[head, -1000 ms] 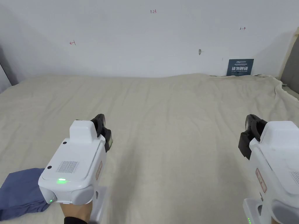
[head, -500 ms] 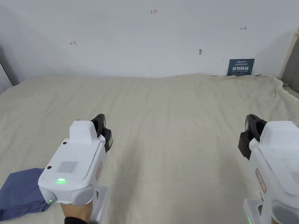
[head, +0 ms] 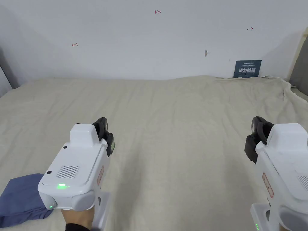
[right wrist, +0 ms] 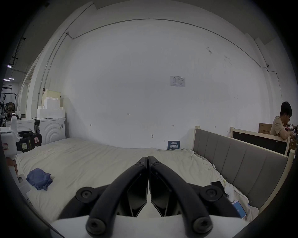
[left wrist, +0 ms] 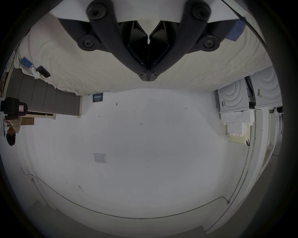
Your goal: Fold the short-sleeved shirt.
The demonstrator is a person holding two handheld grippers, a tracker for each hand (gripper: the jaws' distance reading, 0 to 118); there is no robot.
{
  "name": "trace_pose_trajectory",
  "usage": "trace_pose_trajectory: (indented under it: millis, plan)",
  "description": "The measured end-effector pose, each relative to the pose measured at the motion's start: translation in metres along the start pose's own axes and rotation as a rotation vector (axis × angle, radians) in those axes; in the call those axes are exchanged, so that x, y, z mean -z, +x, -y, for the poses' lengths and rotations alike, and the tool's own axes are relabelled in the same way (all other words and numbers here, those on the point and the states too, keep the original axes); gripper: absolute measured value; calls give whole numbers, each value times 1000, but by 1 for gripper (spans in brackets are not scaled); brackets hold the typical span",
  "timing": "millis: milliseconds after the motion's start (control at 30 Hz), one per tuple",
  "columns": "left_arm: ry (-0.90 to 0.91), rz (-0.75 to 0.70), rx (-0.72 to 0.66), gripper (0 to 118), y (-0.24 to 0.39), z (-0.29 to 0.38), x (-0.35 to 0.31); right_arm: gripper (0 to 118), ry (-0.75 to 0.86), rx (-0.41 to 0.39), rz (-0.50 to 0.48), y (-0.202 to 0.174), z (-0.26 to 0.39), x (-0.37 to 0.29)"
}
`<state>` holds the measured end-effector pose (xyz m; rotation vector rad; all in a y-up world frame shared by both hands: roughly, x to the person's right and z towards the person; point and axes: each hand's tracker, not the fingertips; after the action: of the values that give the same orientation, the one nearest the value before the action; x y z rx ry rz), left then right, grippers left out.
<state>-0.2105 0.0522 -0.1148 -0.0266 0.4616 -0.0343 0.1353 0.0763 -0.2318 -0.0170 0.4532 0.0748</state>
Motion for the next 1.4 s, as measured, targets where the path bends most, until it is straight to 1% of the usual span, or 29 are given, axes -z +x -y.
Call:
trace_pose_trajectory:
  millis: [900,933,967,1000,1033,1067,1100,1133,1167,1233,1300,1333,1367,1400]
  plan:
    - [-2,-1,4,0,2,1,1,0,4,-1,3,2,0,1]
    - [-4,1,-2,2,1,1,1,0,8,-1,7,2,0,1]
    - [-8,-1,-9,10,1,1,2,2,11,-2,12,2,0,0]
    - [-11,-1,-12,21,0,1,2,9,12,-3,12,2,0,0]
    - [-16,-1,-16,40,-1,1,3,23,12,-3,13,2,-1,0]
    - [-27,2,-20,71,-2,1,4,49,8,1,7,3,-1,0]
    - [-33,10,-24,91,-3,2,5,67,8,7,5,4,-1,0]
    - [-31,14,-27,107,-3,2,5,76,14,16,0,4,-1,0]
    - [-30,17,-30,118,-3,2,4,83,19,18,2,4,-1,0]
    - [-3,20,-31,118,-3,3,2,95,22,17,11,3,-2,-1]
    - [-10,16,-27,118,-3,2,2,110,21,16,12,3,-2,0]
    - [-12,17,-26,118,-3,1,2,115,21,16,10,3,-2,0]
    - [-11,19,-24,118,-3,1,1,117,23,17,8,3,-2,0]
    - [-9,18,-20,118,-2,1,1,117,26,18,7,3,-2,0]
